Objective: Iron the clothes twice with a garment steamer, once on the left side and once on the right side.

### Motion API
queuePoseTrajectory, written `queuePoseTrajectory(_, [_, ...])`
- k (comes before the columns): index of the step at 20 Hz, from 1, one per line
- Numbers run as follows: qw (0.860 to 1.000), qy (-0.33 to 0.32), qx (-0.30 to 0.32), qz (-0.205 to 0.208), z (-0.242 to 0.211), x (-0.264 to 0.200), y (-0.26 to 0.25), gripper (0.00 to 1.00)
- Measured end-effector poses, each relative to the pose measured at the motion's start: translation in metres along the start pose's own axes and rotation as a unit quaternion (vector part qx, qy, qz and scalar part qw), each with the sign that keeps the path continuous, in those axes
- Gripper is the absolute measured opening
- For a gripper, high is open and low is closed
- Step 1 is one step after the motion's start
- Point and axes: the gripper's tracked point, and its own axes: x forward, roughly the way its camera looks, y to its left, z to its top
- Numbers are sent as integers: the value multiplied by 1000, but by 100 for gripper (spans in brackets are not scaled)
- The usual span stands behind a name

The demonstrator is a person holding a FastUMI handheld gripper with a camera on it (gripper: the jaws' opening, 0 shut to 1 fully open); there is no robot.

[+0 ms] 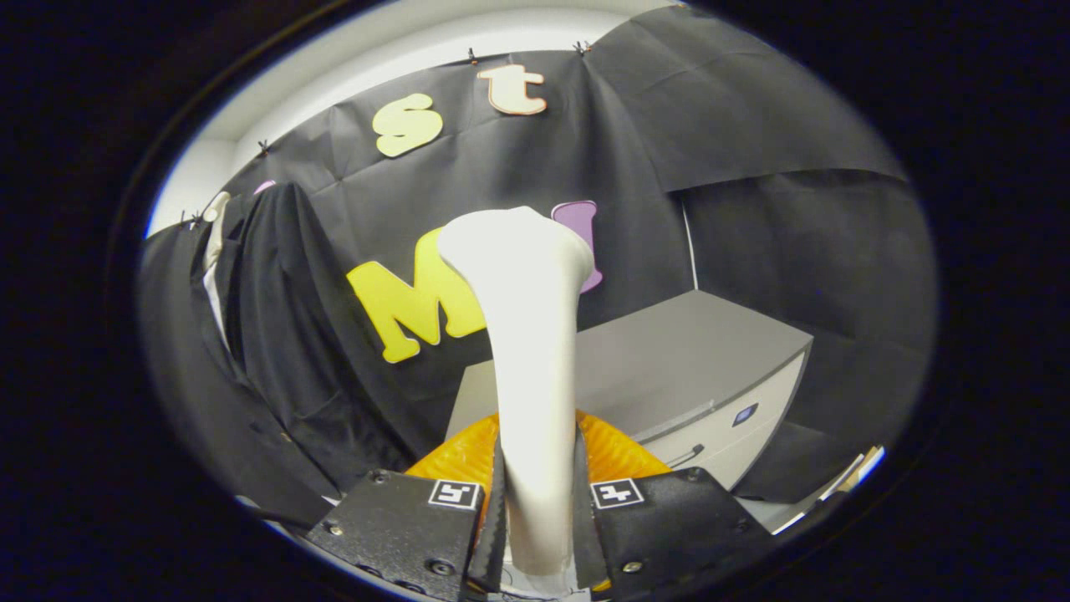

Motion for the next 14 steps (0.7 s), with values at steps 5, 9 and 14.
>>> queuePoseTrajectory(5, [999, -31, -26, -6, -23, -35, 41, 35])
queuePoseTrajectory(9, [998, -46, -46, -4, -25, -45, 75, 35])
queuePoseTrajectory(14, [995, -74, -61, 42, -8, -49, 137, 35])
